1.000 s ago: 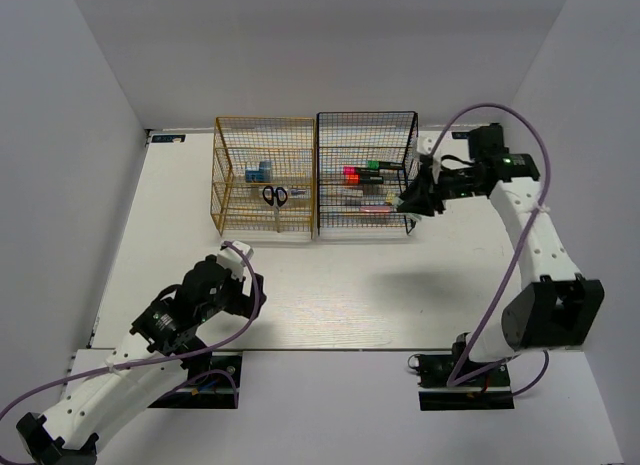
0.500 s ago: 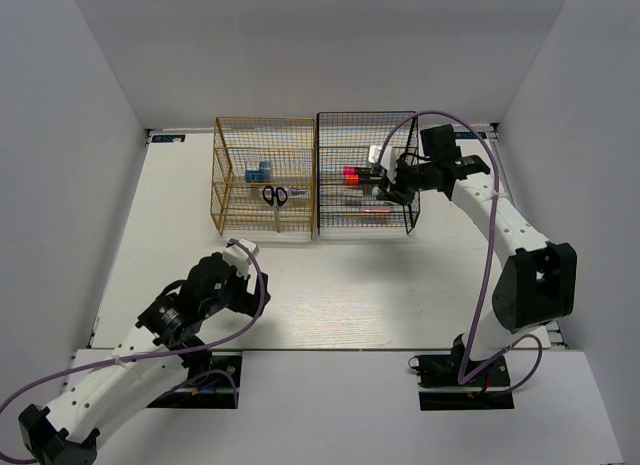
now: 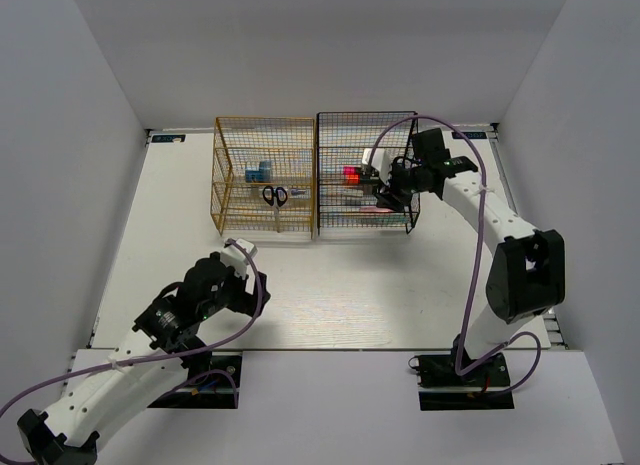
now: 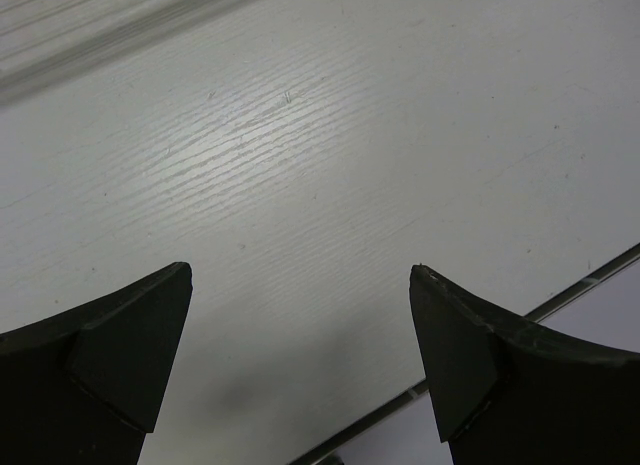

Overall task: Sort the stationery into containers
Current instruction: Place the stationery in the storage box, then reset both arms

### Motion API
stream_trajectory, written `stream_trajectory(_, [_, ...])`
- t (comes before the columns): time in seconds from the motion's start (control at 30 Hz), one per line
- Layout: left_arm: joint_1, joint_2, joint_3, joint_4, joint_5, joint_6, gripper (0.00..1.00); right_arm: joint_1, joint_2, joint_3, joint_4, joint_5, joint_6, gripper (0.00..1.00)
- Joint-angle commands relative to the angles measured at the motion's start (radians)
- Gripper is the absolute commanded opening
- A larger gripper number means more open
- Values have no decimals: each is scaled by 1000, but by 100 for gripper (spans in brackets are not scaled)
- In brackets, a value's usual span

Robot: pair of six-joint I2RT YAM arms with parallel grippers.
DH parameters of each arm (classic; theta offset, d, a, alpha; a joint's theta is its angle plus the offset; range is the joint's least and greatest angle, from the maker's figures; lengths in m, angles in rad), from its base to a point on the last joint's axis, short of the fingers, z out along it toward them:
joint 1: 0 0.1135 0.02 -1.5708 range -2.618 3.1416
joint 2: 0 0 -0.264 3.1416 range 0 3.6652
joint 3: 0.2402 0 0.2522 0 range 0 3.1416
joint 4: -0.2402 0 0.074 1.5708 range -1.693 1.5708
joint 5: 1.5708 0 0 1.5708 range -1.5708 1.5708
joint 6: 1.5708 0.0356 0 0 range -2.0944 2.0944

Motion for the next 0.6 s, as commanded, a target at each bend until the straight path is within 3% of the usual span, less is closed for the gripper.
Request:
stream_trajectory(0.0, [4,-8,-4,21,16,7,100,5,-60,13,18,-15,85,53])
stream_trajectory(0.03, [5,-8,-3,19,16,7,99,5,-66,25,15,-17,118,1])
stream_trajectory(0.07, [4,-14,-3,19,24,9,96,5,-88,53,2,-20,267,0])
stream_trajectory(0.1, [5,-11,-3,18,25,10,77,3,-95,61,-6,-12,340,0])
stream_trajectory(0.13, [5,-17,-3,19,27,10,55,1,-104,106,-52,5,409,0])
stream_trajectory(0.17, [5,-17,-3,21,-1,7,24,0,-121,126,-92,-6,531,0])
stream_trajectory(0.2, [5,-18,-1,19,-18,-15,2,0,-125,140,-132,-79,552,2])
stream_trajectory(0.23, [5,-27,0,9,-36,-19,0,-5,-126,159,-237,-86,606,28])
stream_trajectory(0.27, [5,-34,2,12,-77,-26,0,-3,-149,170,-262,-89,635,90])
stream_trajectory(0.3, [5,-40,2,6,-94,-36,0,-2,-160,161,-296,-81,717,91])
stream_trajectory(0.33, [7,-50,3,4,-107,-40,25,0,-175,119,-293,-63,749,91])
stream_trajectory(0.37, [5,-58,6,-2,-154,-51,57,1,-259,55,-278,-25,790,91])
stream_trajectory(0.4, [4,-70,13,-14,-177,-66,84,1,-293,-23,-213,68,909,91])
stream_trajectory(0.43, [5,-77,16,-26,-199,-69,100,-2,-327,-63,-186,145,922,91])
stream_trajectory(0.47, [5,-80,20,-31,-249,-74,100,-6,-453,-102,-81,232,930,91])
stream_trajectory(0.5, [8,-89,26,-43,-262,-82,100,-2,-498,-232,-48,262,928,91])
stream_trajectory(0.57, [7,-95,33,-60,-303,-86,100,1,-634,-298,4,377,901,91])
